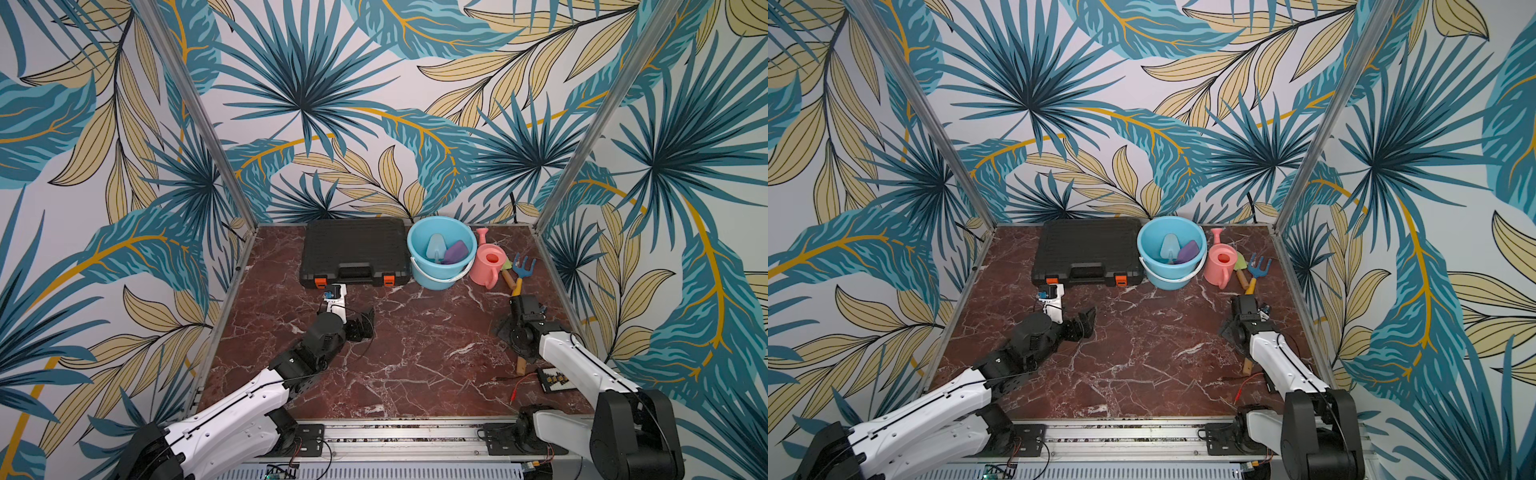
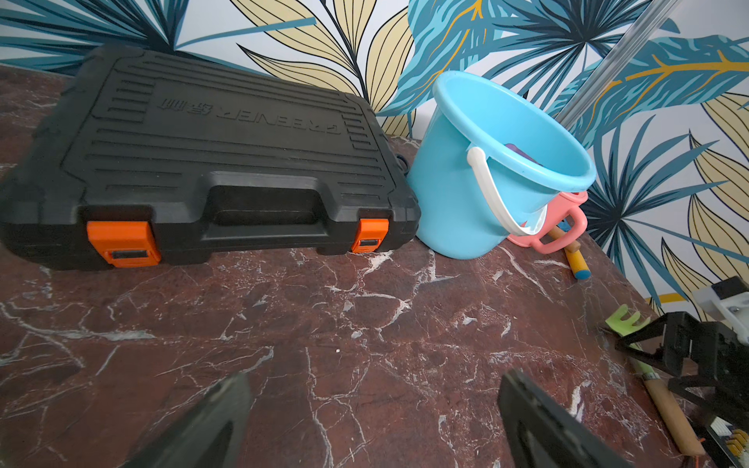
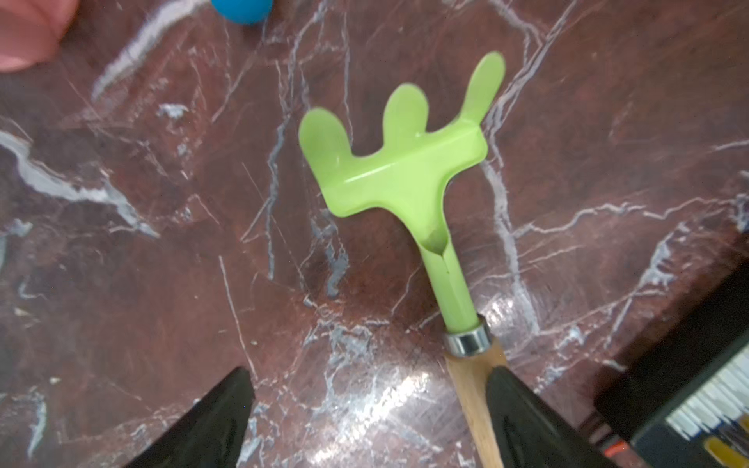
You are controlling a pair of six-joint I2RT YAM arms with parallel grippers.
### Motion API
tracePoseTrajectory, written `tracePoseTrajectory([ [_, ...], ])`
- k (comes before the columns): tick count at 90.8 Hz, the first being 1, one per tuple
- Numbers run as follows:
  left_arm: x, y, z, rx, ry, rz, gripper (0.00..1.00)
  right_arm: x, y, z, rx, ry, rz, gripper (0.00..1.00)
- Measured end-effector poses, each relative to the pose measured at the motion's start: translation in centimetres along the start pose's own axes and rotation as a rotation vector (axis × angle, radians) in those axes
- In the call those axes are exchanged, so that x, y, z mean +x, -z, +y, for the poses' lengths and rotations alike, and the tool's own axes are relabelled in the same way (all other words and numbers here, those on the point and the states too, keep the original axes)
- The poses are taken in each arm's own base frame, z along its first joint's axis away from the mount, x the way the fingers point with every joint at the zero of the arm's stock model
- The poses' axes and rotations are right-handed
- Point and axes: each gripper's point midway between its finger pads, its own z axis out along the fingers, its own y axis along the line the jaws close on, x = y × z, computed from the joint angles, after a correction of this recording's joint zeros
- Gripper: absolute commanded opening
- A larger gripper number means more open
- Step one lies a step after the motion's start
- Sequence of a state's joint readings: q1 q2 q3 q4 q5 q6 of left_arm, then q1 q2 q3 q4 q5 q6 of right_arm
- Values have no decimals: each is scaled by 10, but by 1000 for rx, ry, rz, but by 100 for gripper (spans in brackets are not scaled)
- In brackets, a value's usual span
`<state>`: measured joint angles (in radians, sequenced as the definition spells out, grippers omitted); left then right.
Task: Organize the gardening tools
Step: Pick up the gardening tool from the center of the board.
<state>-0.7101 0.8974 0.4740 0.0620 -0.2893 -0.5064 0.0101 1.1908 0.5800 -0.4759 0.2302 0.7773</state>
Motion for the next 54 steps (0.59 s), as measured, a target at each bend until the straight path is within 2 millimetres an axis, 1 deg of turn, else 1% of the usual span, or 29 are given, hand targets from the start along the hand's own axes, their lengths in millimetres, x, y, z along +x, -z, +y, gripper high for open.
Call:
tracePoseTrajectory([
  [10, 0, 0, 0, 0, 0, 0, 100, -3, -2, -1, 7, -19, -18, 94],
  [13, 0, 0, 0, 0, 0, 0, 100, -4, -3, -1, 11, -22, -21, 92],
  [23, 0, 0, 0, 0, 0, 0, 100, 6, -12, -2, 23, -19, 28, 90],
  [29, 0, 0, 0, 0, 0, 0, 100, 11, -14, -1, 16, -14, 53, 88],
  [38, 1, 0, 0, -1, -1, 2, 100, 15, -14, 5, -15, -6, 76, 80],
  [43, 1, -1, 0, -2, -2, 5, 100, 17, -14, 8, -35, -7, 88, 78],
  [48, 3, -2, 1, -5, -3, 10, 100, 18, -14, 10, -49, -8, 95, 74],
  [54, 4, -3, 1, -7, -5, 15, 100, 20, -14, 12, -64, -12, 100, 72],
])
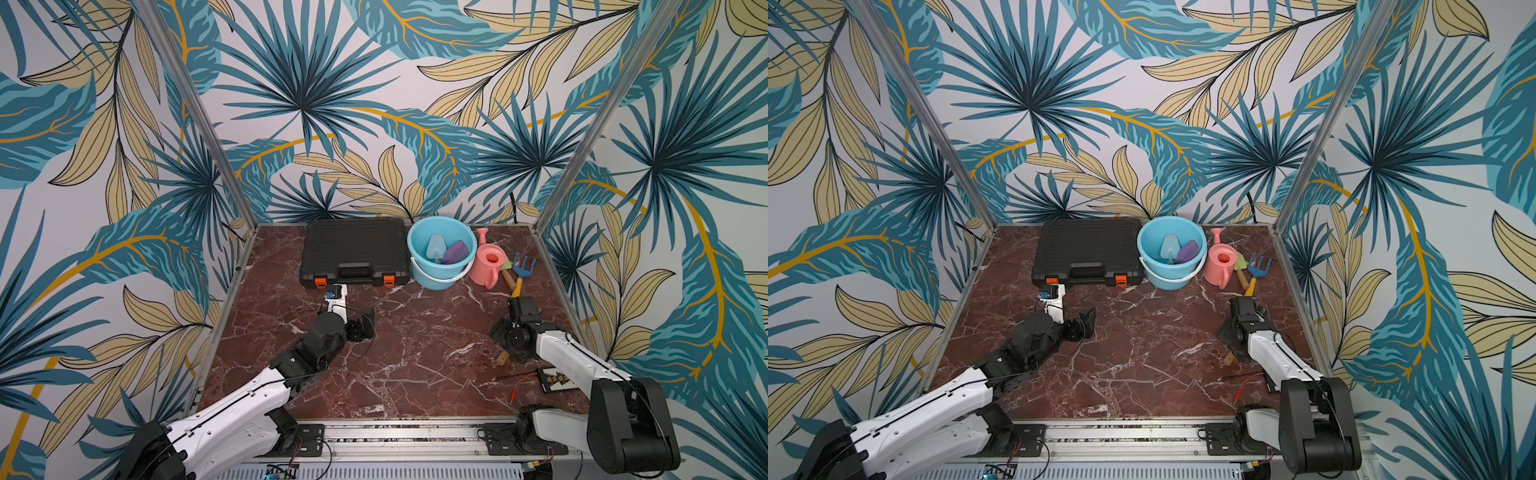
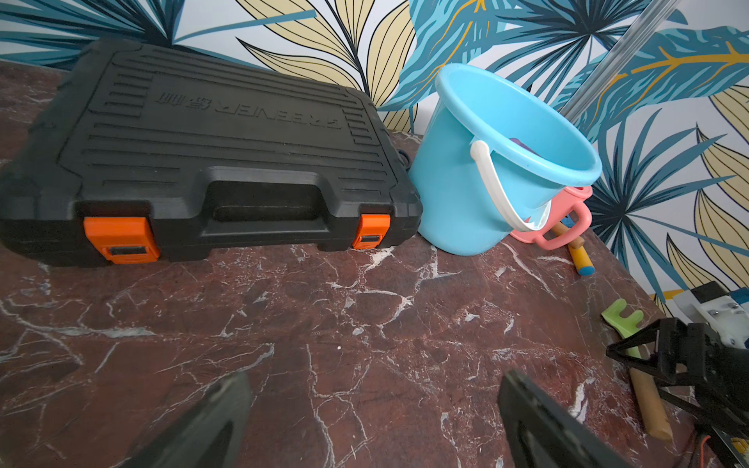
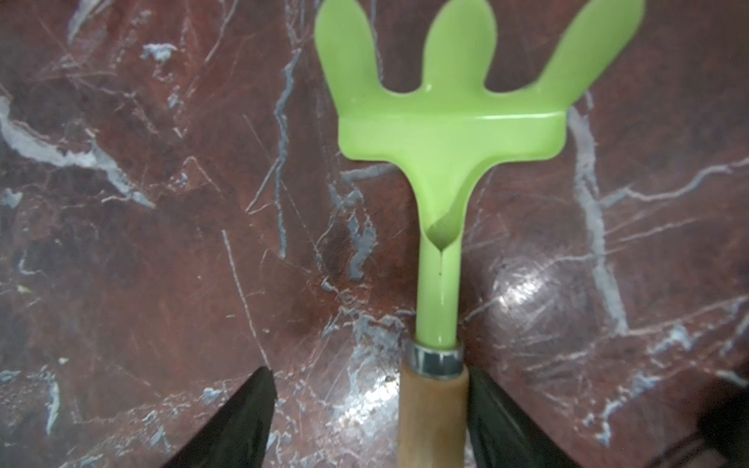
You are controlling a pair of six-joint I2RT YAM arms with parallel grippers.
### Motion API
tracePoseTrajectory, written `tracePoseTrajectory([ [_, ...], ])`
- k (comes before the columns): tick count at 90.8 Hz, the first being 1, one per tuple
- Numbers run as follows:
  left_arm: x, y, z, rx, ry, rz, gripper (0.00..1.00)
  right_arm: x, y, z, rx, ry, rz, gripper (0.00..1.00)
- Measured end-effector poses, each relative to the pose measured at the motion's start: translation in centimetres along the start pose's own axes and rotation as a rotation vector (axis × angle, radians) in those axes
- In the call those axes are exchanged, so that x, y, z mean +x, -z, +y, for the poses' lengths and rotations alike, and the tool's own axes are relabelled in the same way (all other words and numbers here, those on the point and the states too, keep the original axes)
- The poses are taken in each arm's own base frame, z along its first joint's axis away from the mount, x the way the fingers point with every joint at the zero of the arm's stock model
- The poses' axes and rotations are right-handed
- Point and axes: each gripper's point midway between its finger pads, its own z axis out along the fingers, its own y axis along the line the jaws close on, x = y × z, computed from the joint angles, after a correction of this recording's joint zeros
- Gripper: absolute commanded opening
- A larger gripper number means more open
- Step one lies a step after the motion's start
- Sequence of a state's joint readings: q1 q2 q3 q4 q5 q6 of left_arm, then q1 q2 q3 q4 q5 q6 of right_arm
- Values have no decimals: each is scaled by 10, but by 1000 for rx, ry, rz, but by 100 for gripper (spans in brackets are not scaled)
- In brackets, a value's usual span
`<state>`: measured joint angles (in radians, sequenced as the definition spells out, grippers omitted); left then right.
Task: Organize the gardening tools
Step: Pick up the gardening tool from the center of the board.
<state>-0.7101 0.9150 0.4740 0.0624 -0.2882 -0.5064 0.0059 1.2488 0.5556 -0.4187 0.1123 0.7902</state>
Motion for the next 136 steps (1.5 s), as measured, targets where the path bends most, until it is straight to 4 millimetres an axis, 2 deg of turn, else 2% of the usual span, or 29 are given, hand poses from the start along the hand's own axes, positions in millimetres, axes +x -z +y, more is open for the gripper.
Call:
tracePoseTrajectory([
  [17, 1, -1, 0, -1, -1, 2, 100, 8, 1, -1, -32, -24, 7, 63],
  [27, 1, -1, 0, -1, 0, 3, 100, 9, -1, 2, -46, -30, 14, 46],
  [33, 1, -1, 0, -1, -1, 3, 100, 9, -3, 5, -57, -30, 20, 28],
  [37, 1, -1, 0, -1, -1, 3, 100, 10, -4, 7, -61, -30, 25, 22],
  [55, 1, 0, 1, -7, 3, 4, 100, 12, -3, 13, -91, -24, 34, 19],
  [64, -1, 3, 5, -22, 4, -5, 100, 14, 3, 12, -108, -18, 30, 15],
  [70, -7, 7, 6, -27, 2, -26, 100, 10, 14, 14, -135, -13, 2, 15],
  [85, -21, 18, 11, -39, 12, -109, 100, -14, 57, 26, -251, 13, -148, 12],
  [100, -15, 17, 25, -92, 2, -138, 100, -32, 98, 39, -353, 51, -267, 12],
  [110, -12, 13, 29, -107, 2, -140, 98, -37, 117, 54, -422, 101, -309, 12],
  [120, -11, 6, 19, -75, 2, -116, 95, -34, 131, 76, -498, 188, -335, 13],
  [123, -13, 2, 14, -60, 0, -105, 95, -31, 136, 83, -523, 220, -341, 16],
  [129, -22, -5, -3, -18, -3, -78, 93, -23, 146, 96, -577, 281, -354, 16],
  [136, -41, -15, -32, 53, -7, -55, 88, -10, 160, 112, -646, 363, -373, 15],
])
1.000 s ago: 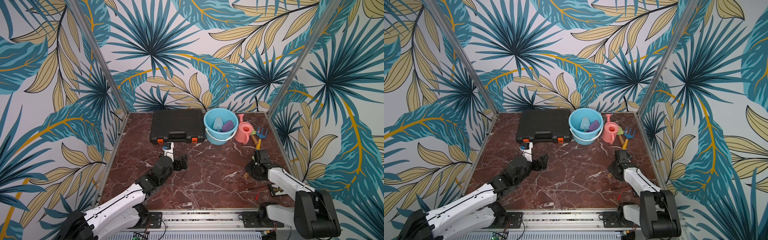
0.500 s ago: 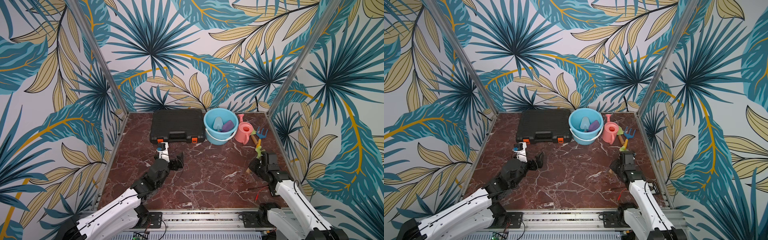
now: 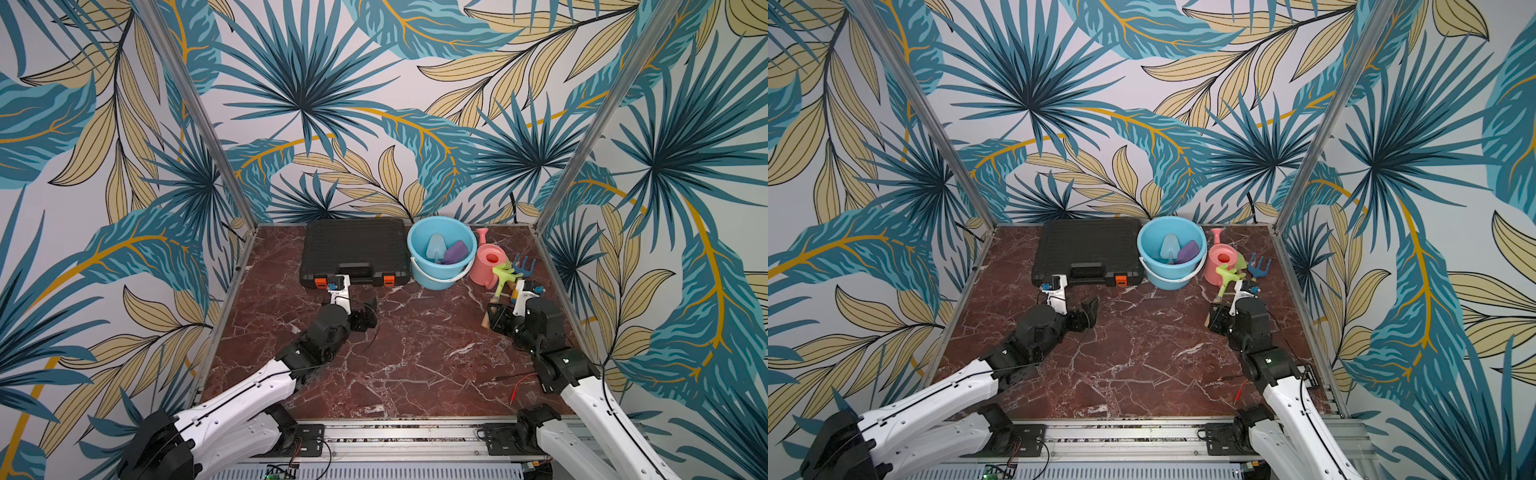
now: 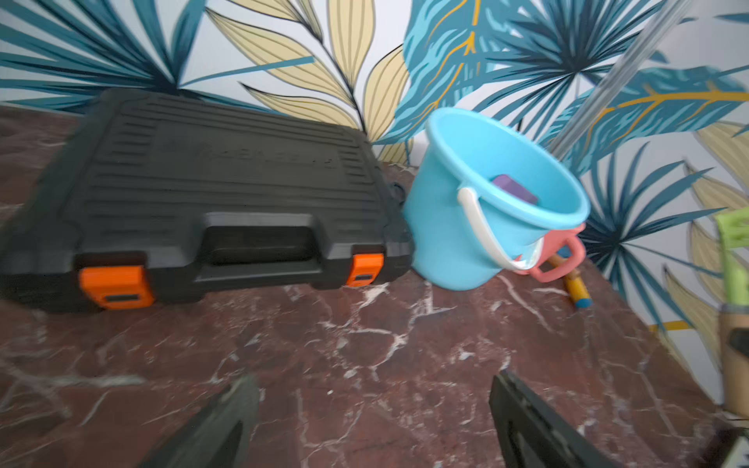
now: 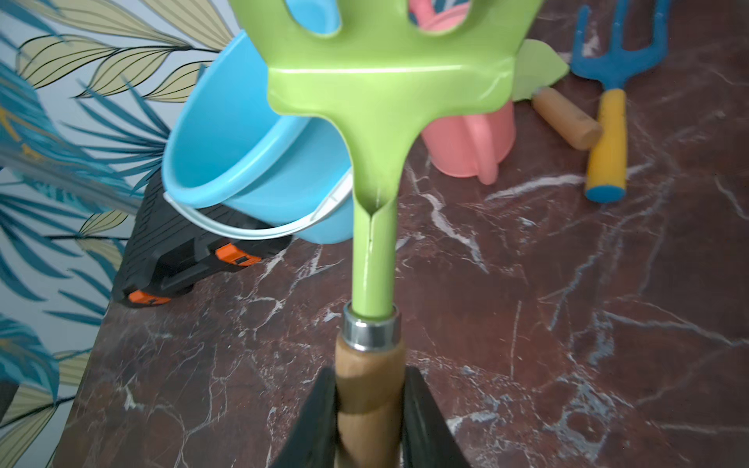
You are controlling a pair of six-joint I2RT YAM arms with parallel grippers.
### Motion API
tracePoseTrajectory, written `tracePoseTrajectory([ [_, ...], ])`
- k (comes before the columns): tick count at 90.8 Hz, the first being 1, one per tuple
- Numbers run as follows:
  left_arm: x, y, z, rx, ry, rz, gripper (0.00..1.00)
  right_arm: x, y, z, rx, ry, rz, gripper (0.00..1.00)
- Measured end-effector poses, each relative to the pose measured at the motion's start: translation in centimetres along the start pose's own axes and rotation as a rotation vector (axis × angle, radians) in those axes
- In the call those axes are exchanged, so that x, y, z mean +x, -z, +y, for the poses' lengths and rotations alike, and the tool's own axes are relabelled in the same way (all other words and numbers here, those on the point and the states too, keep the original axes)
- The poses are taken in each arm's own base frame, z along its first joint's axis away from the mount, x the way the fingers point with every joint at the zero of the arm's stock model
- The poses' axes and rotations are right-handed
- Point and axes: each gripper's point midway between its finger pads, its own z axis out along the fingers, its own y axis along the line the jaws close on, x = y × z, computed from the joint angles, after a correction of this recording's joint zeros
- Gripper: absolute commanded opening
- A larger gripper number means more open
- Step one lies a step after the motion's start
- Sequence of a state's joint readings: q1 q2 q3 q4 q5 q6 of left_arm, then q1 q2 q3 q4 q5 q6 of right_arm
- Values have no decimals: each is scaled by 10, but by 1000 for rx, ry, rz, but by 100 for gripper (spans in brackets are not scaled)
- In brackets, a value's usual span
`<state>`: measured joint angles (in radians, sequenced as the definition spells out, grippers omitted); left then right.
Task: Organize the gardening tools
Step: Pick up the gardening tool from the center of the board.
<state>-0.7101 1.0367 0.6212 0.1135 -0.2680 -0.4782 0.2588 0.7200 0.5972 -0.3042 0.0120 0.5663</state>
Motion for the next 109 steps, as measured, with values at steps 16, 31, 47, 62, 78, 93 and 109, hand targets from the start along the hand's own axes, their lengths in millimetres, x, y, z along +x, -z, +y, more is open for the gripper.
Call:
tracePoseTrajectory([
  [16, -37, -34, -70, 188, -6, 49, 77, 7, 5, 45, -161, 124, -29, 15],
  [31, -20, -64, -129, 327, -69, 164, 59, 26, -7, 55, -183, 183, 22, 15],
  [47, -5, -80, -175, 440, -102, 246, 49, 34, -8, 63, -196, 231, 32, 15],
  [62, 0, -85, -187, 489, -76, 279, 44, 33, -7, 65, -191, 252, 20, 15],
  [78, 6, -86, -191, 512, -25, 312, 40, 33, -7, 66, -189, 263, 13, 15],
  [93, 4, -85, -197, 538, 16, 311, 35, 33, -6, 70, -200, 273, 8, 15],
  [109, 7, -93, -202, 544, 45, 323, 29, 35, -5, 73, -211, 282, 10, 15],
])
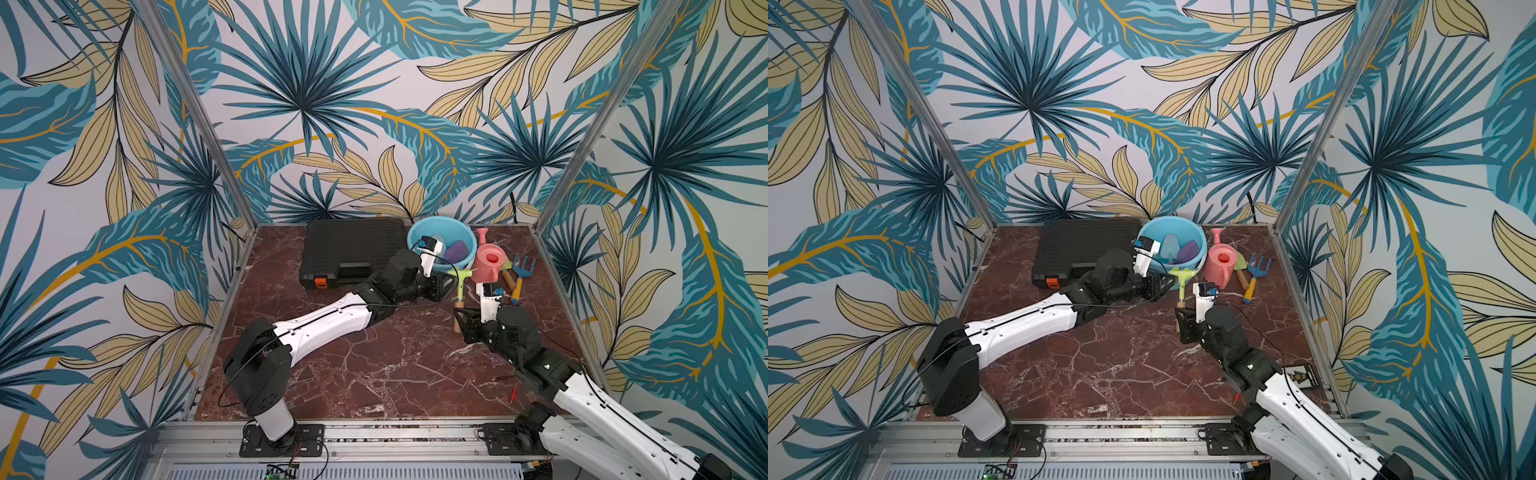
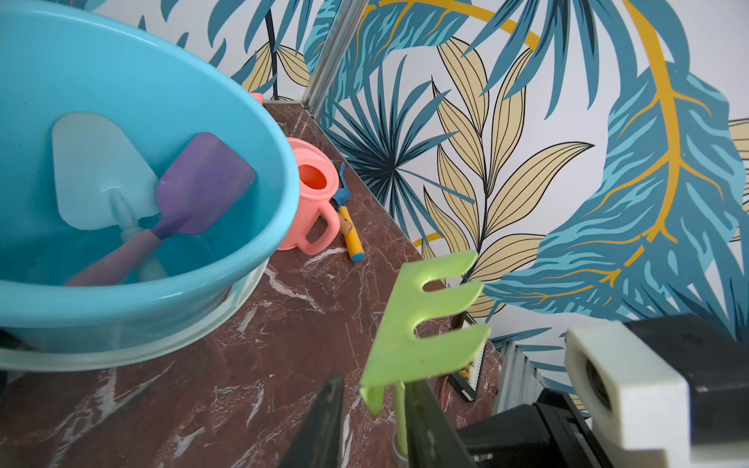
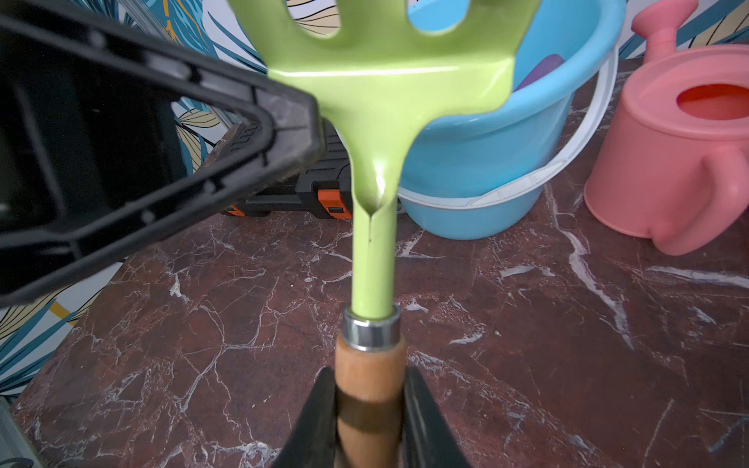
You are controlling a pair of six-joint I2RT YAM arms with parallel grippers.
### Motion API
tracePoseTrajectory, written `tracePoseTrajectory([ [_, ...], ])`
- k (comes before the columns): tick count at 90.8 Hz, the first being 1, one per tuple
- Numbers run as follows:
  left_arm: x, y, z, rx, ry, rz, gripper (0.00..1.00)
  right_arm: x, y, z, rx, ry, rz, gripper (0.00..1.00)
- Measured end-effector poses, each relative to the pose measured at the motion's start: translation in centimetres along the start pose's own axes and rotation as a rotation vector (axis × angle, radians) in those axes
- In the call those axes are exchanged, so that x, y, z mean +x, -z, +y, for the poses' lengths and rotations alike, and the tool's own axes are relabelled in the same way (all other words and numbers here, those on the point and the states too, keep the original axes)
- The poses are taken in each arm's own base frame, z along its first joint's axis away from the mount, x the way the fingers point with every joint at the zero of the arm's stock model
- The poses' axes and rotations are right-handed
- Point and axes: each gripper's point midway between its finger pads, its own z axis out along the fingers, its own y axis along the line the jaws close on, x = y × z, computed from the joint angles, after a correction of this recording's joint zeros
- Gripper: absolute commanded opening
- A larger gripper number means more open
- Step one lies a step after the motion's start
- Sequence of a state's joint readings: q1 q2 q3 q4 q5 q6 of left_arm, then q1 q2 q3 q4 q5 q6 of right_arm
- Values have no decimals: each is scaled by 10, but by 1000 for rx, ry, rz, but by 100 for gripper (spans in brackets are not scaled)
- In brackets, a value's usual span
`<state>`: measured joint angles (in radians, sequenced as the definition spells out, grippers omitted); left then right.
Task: Organize the gardening tools
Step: Pick up the gardening tool from the center of the board.
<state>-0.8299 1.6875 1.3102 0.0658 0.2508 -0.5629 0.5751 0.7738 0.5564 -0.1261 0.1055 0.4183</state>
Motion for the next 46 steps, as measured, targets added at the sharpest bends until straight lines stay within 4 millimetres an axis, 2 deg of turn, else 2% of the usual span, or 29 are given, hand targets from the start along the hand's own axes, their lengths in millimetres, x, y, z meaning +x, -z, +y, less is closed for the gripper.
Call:
tracePoseTrajectory([
  [14, -6, -9, 0, 7, 15, -8, 24, 0, 0, 2, -7, 7, 0, 15],
  [26, -5, -11, -3, 29, 44, -4, 2, 0, 0, 3, -10, 0, 1, 15],
  [32, -8, -12, -15, 69, 48, -15, 0, -2, 0, 5, -19, -18, -9, 15],
  [40, -14, -12, -21, 77, 40, -31, 0, -8, 1, 6, -18, -24, -34, 30],
  [46, -15, -11, -20, 78, 40, -32, 0, -9, 1, 6, -19, -20, -40, 51],
])
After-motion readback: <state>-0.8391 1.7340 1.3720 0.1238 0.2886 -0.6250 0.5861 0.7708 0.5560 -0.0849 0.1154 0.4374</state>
